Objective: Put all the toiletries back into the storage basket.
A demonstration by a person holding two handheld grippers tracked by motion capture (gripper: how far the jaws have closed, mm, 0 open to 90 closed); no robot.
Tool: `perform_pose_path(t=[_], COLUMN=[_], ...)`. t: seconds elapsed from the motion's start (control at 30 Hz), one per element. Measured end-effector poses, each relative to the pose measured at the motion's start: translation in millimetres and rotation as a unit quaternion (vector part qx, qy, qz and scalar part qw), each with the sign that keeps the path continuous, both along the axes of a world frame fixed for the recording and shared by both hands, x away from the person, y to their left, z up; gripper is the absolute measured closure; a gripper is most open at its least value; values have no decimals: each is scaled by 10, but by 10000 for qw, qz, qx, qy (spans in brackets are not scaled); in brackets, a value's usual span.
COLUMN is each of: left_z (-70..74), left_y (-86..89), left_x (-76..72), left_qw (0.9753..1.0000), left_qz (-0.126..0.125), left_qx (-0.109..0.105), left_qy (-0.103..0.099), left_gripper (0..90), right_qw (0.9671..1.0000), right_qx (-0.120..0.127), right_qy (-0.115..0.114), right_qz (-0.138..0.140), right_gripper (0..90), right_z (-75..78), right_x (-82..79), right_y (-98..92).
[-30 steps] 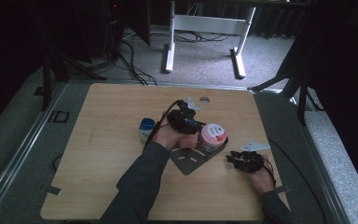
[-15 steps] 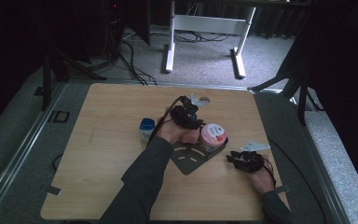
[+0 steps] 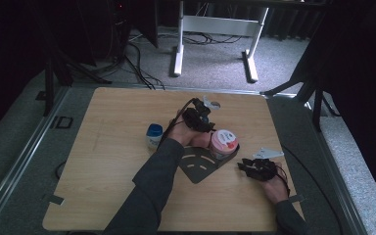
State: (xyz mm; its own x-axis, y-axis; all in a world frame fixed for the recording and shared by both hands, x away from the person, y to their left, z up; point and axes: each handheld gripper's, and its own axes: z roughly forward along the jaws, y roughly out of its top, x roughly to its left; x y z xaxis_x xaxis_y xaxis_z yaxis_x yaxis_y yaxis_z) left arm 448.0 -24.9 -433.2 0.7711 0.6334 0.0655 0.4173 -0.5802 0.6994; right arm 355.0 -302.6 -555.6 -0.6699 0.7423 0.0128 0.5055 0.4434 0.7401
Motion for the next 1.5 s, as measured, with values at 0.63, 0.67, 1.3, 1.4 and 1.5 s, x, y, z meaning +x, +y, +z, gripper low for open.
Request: perform_pose_path(t=[0.63, 0.67, 1.3, 1.4, 1.5], left_z=[-119, -120, -154, -163, -180], left_y=[-64, -69, -44, -66, -79], left_x=[118, 122, 234, 225, 208], left_qw=[9999, 9999, 9999, 9999, 9998], left_qz=[-56, -74, -35, -31, 55], left_qx=[27, 48, -64, -5, 30], left_qy=[87, 67, 120, 166, 182], left_gripper=[536, 536, 525, 473, 438], right_qw=[10000, 10000, 10000, 10000, 10000], right_qx=[13, 13, 6, 4, 2], right_qy=[4, 3, -4, -1, -2], right_qz=[2, 4, 3, 2, 0], right_gripper=[662, 663, 662, 661, 662], right_z=[-1, -1, -1, -1, -1], right_x=[3, 4, 3, 2, 1], right_y=[-3, -4, 1, 3, 4])
